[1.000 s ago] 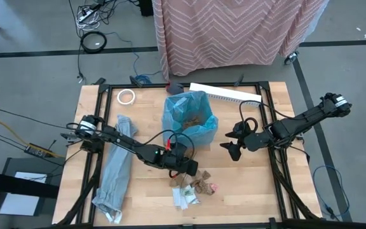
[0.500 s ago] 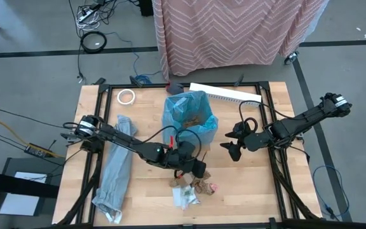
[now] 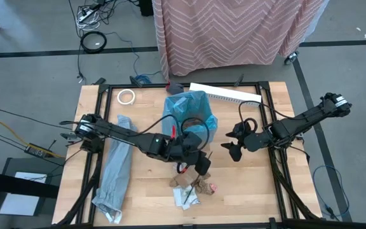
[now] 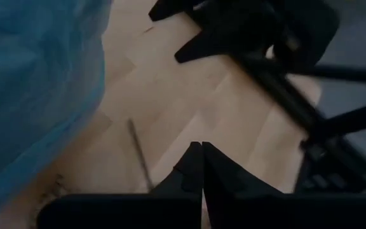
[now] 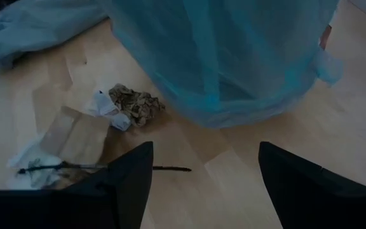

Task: Place trash/remove bag and relplace
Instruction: Put the black zip tie into the trash bin

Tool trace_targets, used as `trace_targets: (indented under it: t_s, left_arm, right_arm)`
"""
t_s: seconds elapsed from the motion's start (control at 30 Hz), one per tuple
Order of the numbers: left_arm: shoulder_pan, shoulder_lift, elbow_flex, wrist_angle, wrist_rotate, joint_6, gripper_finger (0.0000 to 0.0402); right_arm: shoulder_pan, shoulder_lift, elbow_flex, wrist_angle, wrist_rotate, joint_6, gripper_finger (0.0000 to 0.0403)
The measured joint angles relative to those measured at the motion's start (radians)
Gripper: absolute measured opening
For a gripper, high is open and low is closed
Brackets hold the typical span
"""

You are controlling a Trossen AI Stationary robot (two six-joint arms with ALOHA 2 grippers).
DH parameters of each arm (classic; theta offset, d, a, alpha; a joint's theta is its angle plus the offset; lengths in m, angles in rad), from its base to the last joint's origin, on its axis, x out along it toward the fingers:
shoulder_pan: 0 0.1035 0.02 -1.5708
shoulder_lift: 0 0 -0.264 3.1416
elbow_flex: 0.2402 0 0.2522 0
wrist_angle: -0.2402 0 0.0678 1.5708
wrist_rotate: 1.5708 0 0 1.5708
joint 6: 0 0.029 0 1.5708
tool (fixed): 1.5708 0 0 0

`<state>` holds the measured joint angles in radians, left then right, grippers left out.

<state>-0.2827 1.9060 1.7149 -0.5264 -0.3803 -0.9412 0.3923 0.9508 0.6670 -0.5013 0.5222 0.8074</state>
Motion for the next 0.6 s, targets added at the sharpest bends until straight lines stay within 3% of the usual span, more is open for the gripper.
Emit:
trace_targets:
  t_s: [0.1,0.37,0.5,0.6]
  left_arm:
    - [0.007,0.019,-0.001,-0.010,0.043,0.075,0.0025]
    - [0.001,-0.009,-0.002,-0.099,0.296,0.177,0.0050]
    - [-0.023,-0.038,-0.002,-0.211,0.350,0.179,0.0051]
    - [-0.053,-0.046,-0.002,-0.234,0.348,0.174,0.0051]
  right_arm:
    - [0.001,0.000,0.000,-0.011,-0.033,-0.074,0.0278]
    - [0.028,0.070,0.000,0.003,-0.216,-0.532,0.0286]
    - [0.013,0.158,0.000,0.046,-0.252,-0.583,0.0285]
    - [0.011,0.224,0.000,0.103,-0.264,-0.514,0.0286]
